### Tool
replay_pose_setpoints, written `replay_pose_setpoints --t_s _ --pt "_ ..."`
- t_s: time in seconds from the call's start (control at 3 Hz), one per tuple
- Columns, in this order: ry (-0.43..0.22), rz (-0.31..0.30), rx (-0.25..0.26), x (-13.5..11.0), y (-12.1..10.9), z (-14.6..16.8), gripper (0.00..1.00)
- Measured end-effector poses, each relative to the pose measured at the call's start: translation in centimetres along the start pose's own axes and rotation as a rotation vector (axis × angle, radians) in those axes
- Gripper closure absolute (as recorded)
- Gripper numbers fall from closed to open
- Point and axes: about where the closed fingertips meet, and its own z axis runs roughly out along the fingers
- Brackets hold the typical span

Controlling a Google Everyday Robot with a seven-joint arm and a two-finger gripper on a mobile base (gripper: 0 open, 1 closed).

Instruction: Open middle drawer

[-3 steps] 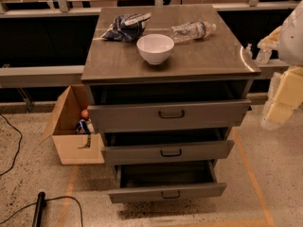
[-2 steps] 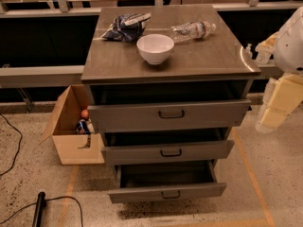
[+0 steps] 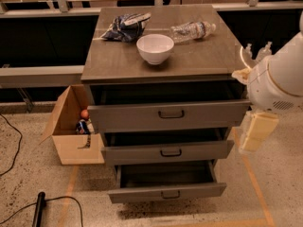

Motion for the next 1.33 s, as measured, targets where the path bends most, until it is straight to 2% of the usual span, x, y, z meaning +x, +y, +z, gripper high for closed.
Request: replay_pose_setpoints --t_s 0.33,0.67,1.33 --pt "-0.037 -0.045 -0.020 1.2 0.9 4.9 0.00" --pt "-0.083 -0.078 -0.079 1.4 2.0 9.1 0.00" --pt "-0.121 -0.091 -0.100 1.4 2.6 10.3 0.00"
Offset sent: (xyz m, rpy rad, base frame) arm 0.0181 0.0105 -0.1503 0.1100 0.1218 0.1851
